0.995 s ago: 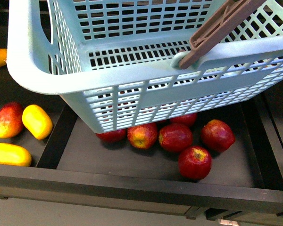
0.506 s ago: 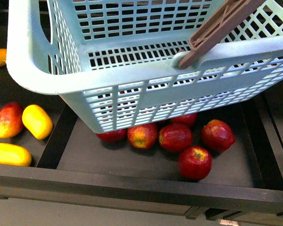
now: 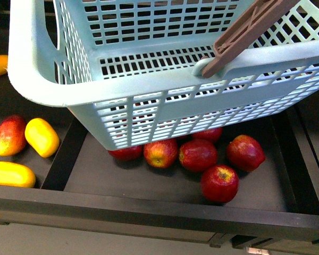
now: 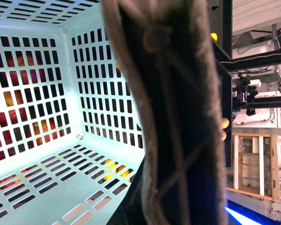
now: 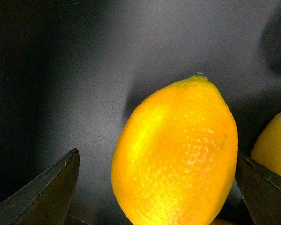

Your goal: Pick lemon and mango into basket

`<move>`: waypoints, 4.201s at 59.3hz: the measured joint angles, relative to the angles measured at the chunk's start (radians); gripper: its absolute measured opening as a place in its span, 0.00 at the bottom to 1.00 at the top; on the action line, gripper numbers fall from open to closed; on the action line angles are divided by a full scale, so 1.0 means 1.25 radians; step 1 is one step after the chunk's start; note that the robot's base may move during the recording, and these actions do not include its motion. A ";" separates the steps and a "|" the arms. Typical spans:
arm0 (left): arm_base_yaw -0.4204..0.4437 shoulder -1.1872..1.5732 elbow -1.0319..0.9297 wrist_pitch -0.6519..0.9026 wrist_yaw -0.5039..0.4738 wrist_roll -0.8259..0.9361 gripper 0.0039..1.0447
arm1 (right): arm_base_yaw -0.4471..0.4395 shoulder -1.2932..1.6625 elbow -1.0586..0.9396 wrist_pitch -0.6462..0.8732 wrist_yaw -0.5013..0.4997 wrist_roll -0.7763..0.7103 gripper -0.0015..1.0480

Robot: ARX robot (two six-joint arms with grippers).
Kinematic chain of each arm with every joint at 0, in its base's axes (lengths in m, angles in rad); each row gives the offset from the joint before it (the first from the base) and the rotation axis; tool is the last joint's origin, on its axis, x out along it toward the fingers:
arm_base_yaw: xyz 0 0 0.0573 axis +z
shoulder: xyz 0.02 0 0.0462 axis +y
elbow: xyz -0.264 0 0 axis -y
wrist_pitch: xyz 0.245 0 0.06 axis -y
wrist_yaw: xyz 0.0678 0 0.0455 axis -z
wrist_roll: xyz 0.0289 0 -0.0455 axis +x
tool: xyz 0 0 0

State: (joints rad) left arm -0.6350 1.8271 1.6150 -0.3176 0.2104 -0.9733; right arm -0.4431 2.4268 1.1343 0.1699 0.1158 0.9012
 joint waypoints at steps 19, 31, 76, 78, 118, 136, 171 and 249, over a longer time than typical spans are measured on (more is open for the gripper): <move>0.000 0.000 0.000 0.000 0.000 0.000 0.04 | -0.001 0.029 0.014 0.002 -0.007 -0.022 0.62; 0.000 0.000 0.000 0.000 0.000 0.000 0.04 | -0.013 -0.044 -0.051 0.042 -0.034 -0.076 0.62; 0.000 0.000 0.000 0.000 0.001 0.000 0.04 | 0.128 -0.922 -0.276 -0.023 -0.237 -0.273 0.61; 0.000 0.000 0.000 0.000 0.001 0.000 0.04 | 0.163 -0.948 -0.276 -0.023 -0.237 -0.273 0.61; 0.000 0.000 0.000 0.000 0.000 0.000 0.04 | 0.518 -0.941 -0.319 -0.022 -0.176 -0.282 0.61; 0.000 0.000 0.000 0.000 0.002 -0.001 0.04 | 0.530 -0.921 -0.328 -0.010 -0.173 -0.299 0.93; -0.002 0.000 -0.003 0.000 0.001 0.001 0.04 | 0.241 -1.042 -0.524 -0.061 0.113 -0.212 0.92; -0.002 -0.002 -0.003 0.000 -0.003 0.003 0.04 | 0.351 -1.360 -0.893 0.425 -0.094 -0.715 0.02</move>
State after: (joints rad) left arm -0.6376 1.8252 1.6108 -0.3172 0.2070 -0.9699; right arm -0.0044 0.7273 0.0181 0.7006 -0.0013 0.0071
